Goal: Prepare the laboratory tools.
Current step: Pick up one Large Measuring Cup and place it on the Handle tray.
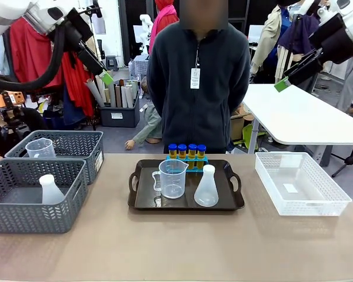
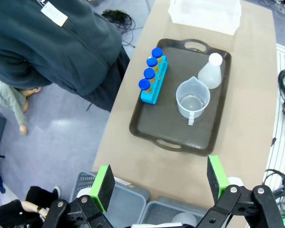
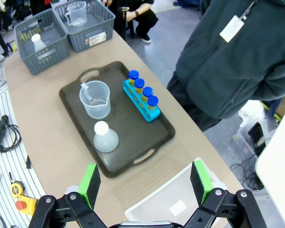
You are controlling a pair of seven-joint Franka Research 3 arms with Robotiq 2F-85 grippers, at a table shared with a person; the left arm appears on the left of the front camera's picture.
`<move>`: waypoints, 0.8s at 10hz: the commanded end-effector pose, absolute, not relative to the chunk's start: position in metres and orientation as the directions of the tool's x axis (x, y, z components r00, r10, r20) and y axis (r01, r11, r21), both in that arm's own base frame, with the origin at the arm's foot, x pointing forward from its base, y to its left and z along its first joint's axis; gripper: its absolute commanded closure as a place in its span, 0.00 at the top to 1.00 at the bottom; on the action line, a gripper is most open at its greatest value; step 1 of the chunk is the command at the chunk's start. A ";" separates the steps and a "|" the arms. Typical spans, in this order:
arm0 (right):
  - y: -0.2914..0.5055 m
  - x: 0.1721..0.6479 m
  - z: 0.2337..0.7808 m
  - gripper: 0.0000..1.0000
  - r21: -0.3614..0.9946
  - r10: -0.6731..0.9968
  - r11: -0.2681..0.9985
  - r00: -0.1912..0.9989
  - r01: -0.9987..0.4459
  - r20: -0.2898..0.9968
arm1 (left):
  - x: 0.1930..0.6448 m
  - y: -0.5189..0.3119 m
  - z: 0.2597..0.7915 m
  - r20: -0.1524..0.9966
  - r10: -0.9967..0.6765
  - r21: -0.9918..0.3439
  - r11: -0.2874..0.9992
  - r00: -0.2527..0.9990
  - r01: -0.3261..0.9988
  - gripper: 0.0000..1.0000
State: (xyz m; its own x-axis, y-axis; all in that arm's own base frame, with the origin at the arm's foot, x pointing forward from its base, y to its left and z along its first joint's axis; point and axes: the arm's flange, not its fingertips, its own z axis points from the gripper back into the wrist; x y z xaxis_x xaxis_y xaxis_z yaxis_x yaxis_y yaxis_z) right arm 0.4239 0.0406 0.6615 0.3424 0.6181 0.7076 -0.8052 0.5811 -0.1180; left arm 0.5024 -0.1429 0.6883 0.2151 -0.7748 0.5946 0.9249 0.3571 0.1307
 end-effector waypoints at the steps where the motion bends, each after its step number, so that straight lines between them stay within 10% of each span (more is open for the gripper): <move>1: 0.040 0.423 0.662 1.00 -0.117 0.615 0.578 0.337 -0.807 0.713 | 0.503 -0.141 0.691 0.596 -0.773 0.134 0.360 0.215 0.923 1.00; 8: 0.040 0.423 0.662 1.00 -0.117 0.615 0.578 0.337 -0.807 0.713 | 0.503 -0.141 0.691 0.596 -0.773 0.134 0.360 0.215 0.923 1.00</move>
State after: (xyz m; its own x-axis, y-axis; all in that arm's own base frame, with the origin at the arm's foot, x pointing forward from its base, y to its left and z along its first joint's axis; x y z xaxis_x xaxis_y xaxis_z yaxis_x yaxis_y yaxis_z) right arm 0.4239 0.0406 0.6615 0.3424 0.6181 0.7076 -0.8052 0.5811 -0.1180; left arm 0.5024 -0.1429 0.6884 0.2150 -0.7747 0.5946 0.9249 0.3571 0.1308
